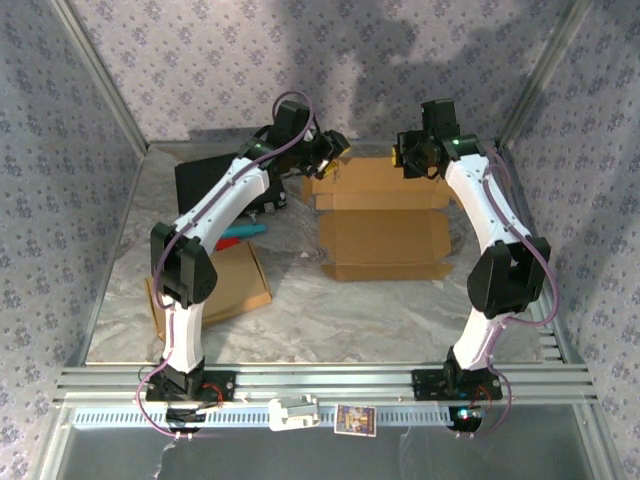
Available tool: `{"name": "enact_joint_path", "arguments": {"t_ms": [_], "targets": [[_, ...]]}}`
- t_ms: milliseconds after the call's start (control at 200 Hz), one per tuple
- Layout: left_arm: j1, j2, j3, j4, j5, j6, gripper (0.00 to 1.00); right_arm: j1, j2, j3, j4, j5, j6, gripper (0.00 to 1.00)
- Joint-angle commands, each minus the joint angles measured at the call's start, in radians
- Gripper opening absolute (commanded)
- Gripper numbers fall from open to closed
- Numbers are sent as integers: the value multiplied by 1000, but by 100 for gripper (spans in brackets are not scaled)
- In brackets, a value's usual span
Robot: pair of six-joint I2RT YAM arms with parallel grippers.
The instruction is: Fold the paper box
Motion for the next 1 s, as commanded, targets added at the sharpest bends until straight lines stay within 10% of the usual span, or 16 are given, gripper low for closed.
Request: {"name": "enact_joint_path", "arguments": {"t_ms": [0,435,635,994], "targets": [[-6,-16,-4,37,1,-22,52,-3,-35,-10,23,-31,-13,0],[67,-225,-183,-51,-101,193,54,-65,-140,-170,90,-67,28,0],[209,-330,-550,232,-16,93,43,-144,-233,-166,-9,-148,76,0],[169,-105,-678,889,61,-102,35,-242,-360,-176,-69,-235,171,0]]}}
